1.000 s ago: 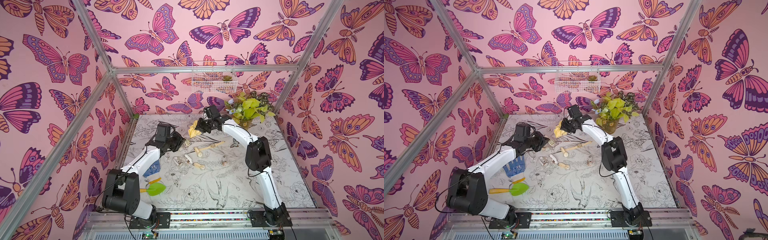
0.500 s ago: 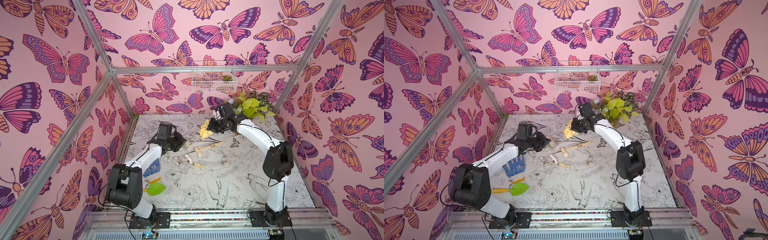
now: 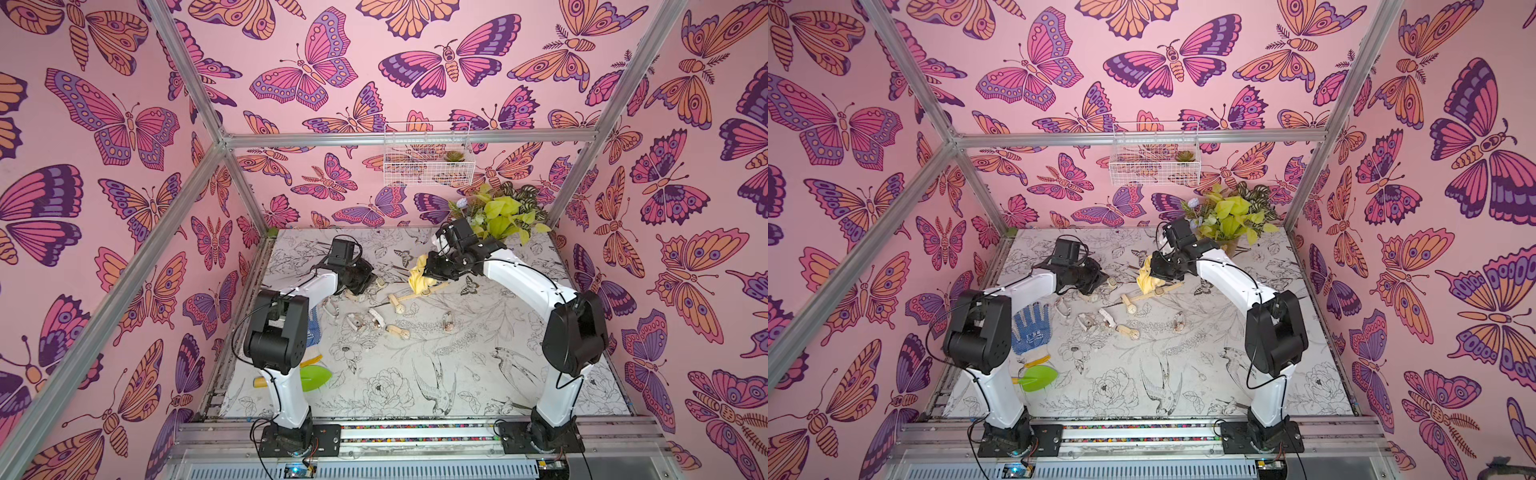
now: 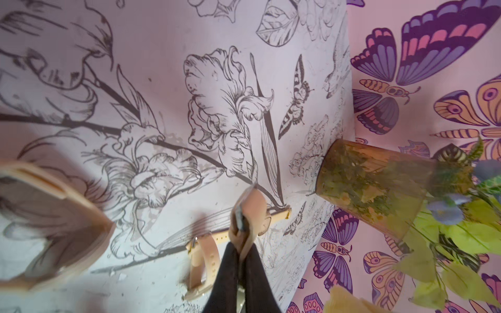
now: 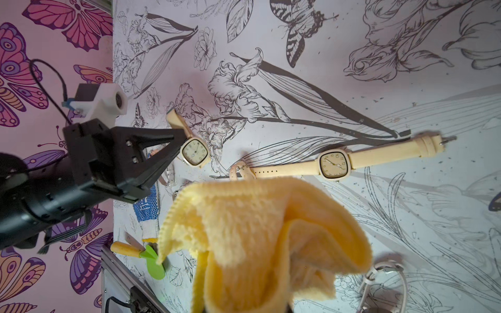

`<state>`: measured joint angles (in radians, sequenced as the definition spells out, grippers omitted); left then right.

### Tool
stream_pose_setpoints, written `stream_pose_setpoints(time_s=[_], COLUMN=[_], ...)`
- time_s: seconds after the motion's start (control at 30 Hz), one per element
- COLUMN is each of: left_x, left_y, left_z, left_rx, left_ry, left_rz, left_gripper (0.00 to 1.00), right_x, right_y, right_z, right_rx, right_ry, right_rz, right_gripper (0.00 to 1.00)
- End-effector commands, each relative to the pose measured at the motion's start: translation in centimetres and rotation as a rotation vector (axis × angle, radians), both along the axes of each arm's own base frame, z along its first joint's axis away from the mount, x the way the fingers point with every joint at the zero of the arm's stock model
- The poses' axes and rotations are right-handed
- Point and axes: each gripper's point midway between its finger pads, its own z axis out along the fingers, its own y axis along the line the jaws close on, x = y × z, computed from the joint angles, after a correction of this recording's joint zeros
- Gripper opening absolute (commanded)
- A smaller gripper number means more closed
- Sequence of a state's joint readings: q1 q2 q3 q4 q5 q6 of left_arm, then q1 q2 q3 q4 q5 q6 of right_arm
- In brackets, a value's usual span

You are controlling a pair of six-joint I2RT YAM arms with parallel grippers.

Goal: Wipe the watch dial
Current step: Wipe the dirt from the watch dial, then place the watch at the center of the board.

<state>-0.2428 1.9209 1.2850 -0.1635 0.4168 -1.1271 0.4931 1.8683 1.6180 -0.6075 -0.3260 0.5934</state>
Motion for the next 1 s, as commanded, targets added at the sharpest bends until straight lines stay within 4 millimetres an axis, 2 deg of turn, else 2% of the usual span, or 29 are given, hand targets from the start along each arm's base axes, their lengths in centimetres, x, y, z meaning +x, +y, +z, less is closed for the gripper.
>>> stream_pose_setpoints(time_s=[0.0,0.1,0.23,0.47,0.6,0.73,0.9,0.97], left_x=[0.8,1.5,1.9,1.2,0.8,0.8,0.8,0.7], left_y=[0.2,0.1,0.2,0.9,1.3,1.7,2.0,2.0], left_z=[-1.8,-3.0,-4.1,-5.2,-5.0,-3.3,0.1,1.5], left_rx=[0.032,0.042,0.062,0.120,0.144,0.171,0.185,0.192], left_ry=[0.045,0.076,0.116,0.182,0.193,0.164,0.091,0.060], left_rz=[0.020,0.028,0.036,0.038,0.034,0.030,0.014,0.000], left_gripper=[0.00,0.00,0.08,0.20,0.28,0.50,0.80,1.00], right_x=[-0.8,-1.0,-1.0,-0.5,-0.3,-0.2,-0.9,-1.3], right_y=[-0.6,-0.9,-1.6,-2.4,-3.0,-5.1,-9.7,-11.9], right_z=[1.6,1.5,1.5,1.2,0.5,-0.6,-2.9,-3.8], right_rx=[0.002,-0.006,-0.013,-0.019,-0.031,-0.116,-0.295,-0.354], right_ry=[-0.034,-0.035,-0.031,-0.030,-0.014,0.013,0.081,0.096], right_rz=[0.020,0.024,0.019,0.006,-0.010,-0.070,-0.186,-0.243], right_gripper=[0.00,0.00,0.00,0.00,0.00,0.00,0.00,0.00])
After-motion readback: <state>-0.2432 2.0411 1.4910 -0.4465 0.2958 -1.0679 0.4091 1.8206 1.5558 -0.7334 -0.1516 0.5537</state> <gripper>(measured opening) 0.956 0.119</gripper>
